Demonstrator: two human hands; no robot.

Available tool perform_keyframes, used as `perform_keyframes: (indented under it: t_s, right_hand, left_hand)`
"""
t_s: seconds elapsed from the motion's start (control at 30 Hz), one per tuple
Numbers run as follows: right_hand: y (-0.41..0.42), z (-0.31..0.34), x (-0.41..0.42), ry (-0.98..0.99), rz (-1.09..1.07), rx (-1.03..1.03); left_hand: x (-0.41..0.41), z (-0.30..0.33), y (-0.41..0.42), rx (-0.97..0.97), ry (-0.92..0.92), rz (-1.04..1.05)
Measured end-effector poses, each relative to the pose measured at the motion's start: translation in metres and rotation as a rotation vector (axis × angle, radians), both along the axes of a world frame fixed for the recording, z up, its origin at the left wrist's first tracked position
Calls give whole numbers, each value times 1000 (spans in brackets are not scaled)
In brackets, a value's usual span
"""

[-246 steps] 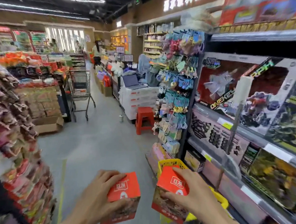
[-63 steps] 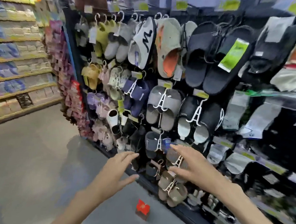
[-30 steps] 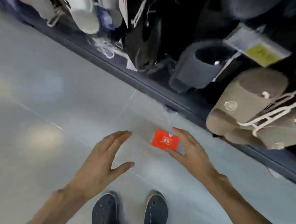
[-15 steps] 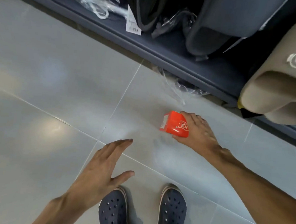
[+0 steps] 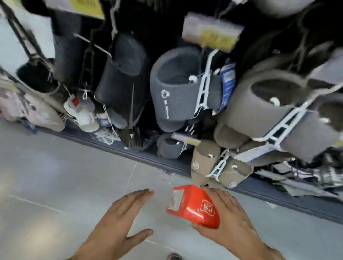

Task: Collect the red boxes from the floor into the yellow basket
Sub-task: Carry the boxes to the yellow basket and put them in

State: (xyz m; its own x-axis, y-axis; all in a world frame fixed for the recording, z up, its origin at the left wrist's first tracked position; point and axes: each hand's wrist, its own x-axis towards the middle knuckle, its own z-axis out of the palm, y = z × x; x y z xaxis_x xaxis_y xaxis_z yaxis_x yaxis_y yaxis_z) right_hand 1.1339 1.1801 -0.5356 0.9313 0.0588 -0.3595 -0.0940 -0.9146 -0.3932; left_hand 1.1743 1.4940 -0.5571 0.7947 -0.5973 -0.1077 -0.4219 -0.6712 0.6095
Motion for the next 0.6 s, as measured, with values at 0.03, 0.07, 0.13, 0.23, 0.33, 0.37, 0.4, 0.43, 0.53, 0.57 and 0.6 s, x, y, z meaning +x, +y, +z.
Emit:
perform_keyframes:
  t_s: [0.03, 0.07, 0.13, 0.23, 0.33, 0.37, 0.4, 0.43, 0.53, 0.57, 0.6]
  right_hand:
    - [-7, 38, -10, -11, -27, -8]
    - [-15, 71, -22, -37, -55, -21]
    - [-29, 142, -45, -106, -110, -61]
    - [-46, 250, -83, -115, -204, -87]
    - [-66, 344, -125, -213, -296, -73]
    - [-72, 372, -140, -241, -323, -68]
    - [-79, 394, -156, -267, -344, -69]
    - [-86, 416, -171, -304, -365, -80]
    - [-110, 469, -222, -400, -484, -106]
    - [-118, 483, -240, -419, -518, -111]
    - [-128, 497, -257, -437, -549, -111]
  left_hand:
    - [-2, 27, -5, 5, -9, -20]
    - [-5, 54, -11, 11, -28, -50]
    - [-12, 110, -24, 5, -73, -112]
    - [-23, 198, -52, -27, -139, -210]
    - [-30, 278, -87, -81, -189, -315]
    - [-30, 305, -102, -100, -210, -344]
    - [-31, 331, -119, -122, -230, -378]
    - [-34, 356, -137, -146, -247, -414]
    - [-49, 418, -195, -186, -313, -548]
    - [-58, 435, -214, -198, -334, -597]
    - [-66, 448, -235, -210, -348, -647]
